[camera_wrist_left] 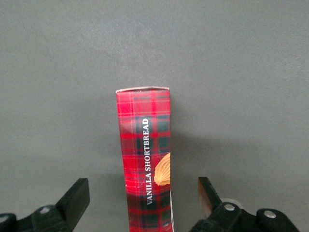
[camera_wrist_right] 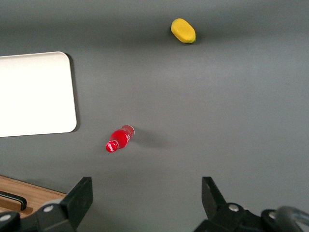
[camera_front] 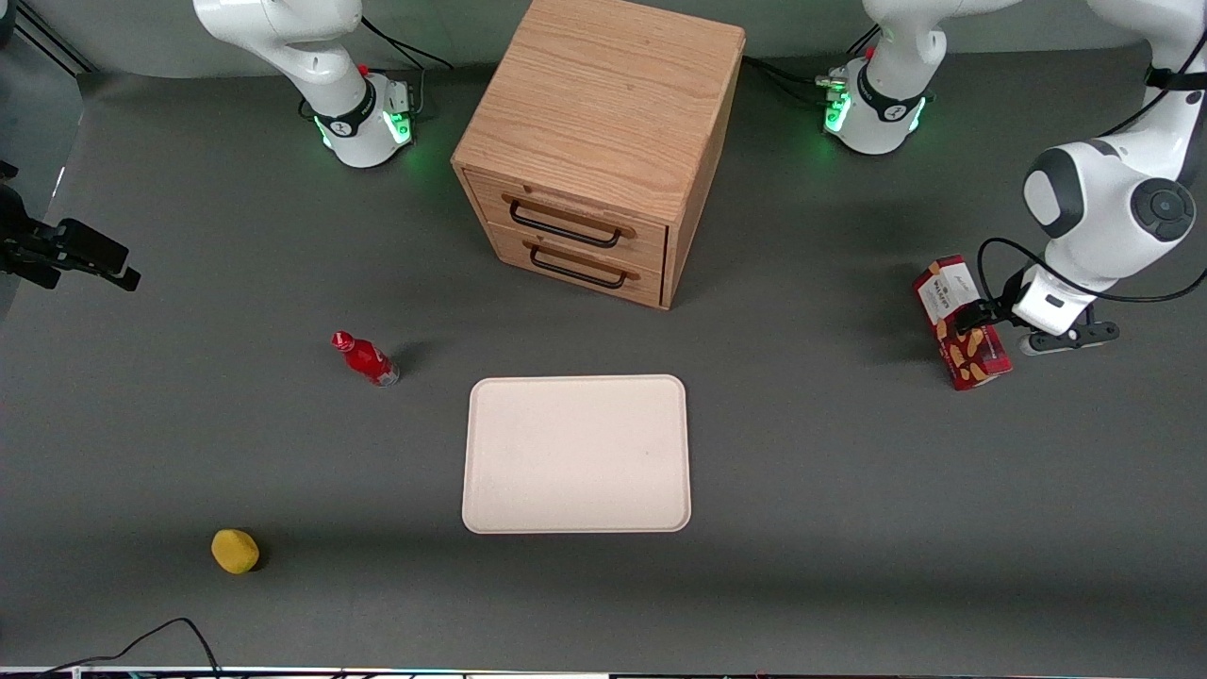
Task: Place red cookie box on tray
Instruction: 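Close the left gripper on the cookie box and lift it, then carry the held cookie box over to the cream tray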
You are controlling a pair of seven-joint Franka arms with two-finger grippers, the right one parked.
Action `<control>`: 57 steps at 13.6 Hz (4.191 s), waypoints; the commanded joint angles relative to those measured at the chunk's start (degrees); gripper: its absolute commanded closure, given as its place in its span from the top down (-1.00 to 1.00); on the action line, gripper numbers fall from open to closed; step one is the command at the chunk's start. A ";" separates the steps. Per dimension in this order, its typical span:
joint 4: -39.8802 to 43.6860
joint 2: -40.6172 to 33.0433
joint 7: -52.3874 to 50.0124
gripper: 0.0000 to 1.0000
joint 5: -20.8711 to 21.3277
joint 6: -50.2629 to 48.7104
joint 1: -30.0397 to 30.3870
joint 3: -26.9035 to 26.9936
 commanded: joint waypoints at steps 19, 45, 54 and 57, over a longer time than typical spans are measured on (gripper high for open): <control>13.48 -9.98 -2.70 -1.00 -0.50 -33.36 -1.21 -2.80; 72.84 28.32 -63.61 -1.00 16.53 -44.34 -22.46 -28.47; 74.70 41.52 -65.36 -1.00 21.65 -30.37 -30.20 -23.99; 74.79 43.81 -67.21 -1.00 22.09 -26.94 -33.11 -20.21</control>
